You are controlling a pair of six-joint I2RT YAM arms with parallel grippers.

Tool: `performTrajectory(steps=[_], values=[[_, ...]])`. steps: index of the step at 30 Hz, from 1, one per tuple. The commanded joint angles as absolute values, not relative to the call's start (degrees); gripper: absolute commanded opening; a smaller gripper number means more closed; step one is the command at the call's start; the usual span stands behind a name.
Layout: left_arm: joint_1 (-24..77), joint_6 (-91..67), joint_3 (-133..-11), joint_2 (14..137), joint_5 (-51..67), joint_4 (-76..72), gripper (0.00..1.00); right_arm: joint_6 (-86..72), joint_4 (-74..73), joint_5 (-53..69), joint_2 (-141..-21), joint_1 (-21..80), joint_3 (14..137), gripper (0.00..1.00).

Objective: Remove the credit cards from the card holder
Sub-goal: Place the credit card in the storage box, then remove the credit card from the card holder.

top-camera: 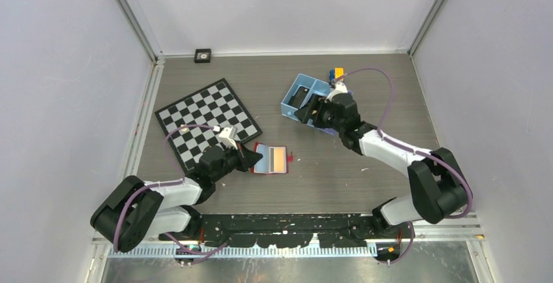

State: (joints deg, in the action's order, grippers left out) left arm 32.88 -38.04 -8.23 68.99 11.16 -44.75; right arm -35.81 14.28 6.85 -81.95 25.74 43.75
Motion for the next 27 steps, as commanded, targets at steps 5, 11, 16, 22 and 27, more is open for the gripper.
performTrajectory(steps=[5, 11, 16, 22, 27], values=[[32.8, -39.7, -9.6, 70.1, 13.0, -54.5, 0.0, -34.4, 17.7, 7.5, -76.5, 32.9, 38.0, 0.84], [32.8, -45.0, -9.7, 67.4, 12.1, -54.1, 0.0, -38.8, 26.5, 11.7, -74.8, 33.0, 29.6, 0.86], [32.8, -48.4, -9.5, 65.4, 10.8, -53.4, 0.0, -40.8, 31.2, 14.9, -74.6, 33.0, 25.5, 0.87], [32.7, -53.4, -10.1, 63.5, 11.3, -54.3, 0.0, -44.3, 36.0, 17.5, -73.2, 33.1, 21.9, 0.88], [32.8, -57.0, -11.4, 63.1, 11.7, -56.2, 0.0, -50.0, 37.7, 17.1, -70.4, 33.4, 20.2, 0.89]])
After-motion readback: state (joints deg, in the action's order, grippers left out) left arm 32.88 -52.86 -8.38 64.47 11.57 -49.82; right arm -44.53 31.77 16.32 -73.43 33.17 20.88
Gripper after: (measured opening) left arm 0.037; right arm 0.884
